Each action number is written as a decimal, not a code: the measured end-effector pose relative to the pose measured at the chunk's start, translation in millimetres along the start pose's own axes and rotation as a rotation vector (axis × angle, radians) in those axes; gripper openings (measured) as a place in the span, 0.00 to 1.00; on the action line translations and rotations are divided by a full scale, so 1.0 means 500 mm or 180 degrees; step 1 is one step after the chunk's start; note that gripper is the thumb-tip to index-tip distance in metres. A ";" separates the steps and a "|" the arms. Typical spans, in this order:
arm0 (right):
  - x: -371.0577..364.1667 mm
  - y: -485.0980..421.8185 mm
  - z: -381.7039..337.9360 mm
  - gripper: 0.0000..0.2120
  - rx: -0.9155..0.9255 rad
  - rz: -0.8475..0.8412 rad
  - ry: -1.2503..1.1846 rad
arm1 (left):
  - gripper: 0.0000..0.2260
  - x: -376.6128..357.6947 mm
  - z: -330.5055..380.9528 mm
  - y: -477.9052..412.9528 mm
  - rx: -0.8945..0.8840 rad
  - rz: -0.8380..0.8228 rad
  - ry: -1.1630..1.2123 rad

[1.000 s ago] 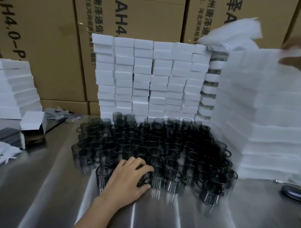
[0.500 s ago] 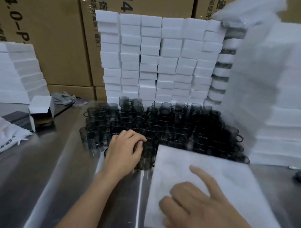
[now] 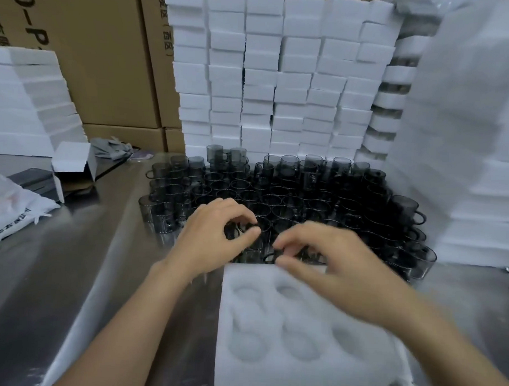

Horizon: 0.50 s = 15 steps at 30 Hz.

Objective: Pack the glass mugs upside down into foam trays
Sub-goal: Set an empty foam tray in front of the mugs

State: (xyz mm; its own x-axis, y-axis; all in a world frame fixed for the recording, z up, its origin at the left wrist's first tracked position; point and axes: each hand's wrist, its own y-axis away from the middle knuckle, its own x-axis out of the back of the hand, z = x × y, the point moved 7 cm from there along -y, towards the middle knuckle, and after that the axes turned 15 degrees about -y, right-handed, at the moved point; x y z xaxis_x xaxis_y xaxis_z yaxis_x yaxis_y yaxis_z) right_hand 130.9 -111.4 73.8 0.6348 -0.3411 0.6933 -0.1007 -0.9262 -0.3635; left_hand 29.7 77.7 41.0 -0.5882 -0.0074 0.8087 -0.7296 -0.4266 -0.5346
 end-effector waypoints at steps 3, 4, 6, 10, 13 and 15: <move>0.034 -0.057 0.104 0.08 -0.0431 -0.0087 0.0259 | 0.26 -0.028 0.010 0.016 -0.0153 -0.0823 0.0181; 0.038 -0.064 0.131 0.08 -0.0483 -0.0074 0.0275 | 0.30 -0.039 0.014 0.018 -0.0207 -0.1059 0.0068; 0.041 -0.066 0.162 0.07 -0.0465 0.0088 0.0193 | 0.33 -0.047 0.017 0.016 -0.0223 -0.1270 -0.0086; 0.030 -0.053 0.184 0.08 -0.0321 0.0306 0.0222 | 0.33 -0.041 -0.004 0.008 -0.0153 -0.1131 -0.0333; 0.026 -0.042 0.193 0.14 -0.0227 0.0473 0.0267 | 0.32 -0.035 -0.015 0.009 -0.0070 -0.1171 -0.0413; 0.025 -0.041 0.195 0.15 -0.0186 0.0548 0.0409 | 0.30 -0.032 -0.010 0.007 -0.0054 -0.1215 -0.0434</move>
State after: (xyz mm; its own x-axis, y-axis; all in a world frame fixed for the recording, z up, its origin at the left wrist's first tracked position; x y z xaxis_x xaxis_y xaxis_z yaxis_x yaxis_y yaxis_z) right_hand 215.6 -80.8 29.4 0.5019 -0.5094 0.6991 -0.2457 -0.8589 -0.4494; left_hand 34.8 80.8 24.7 -0.2231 0.0282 0.9744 -0.8929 -0.4070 -0.1927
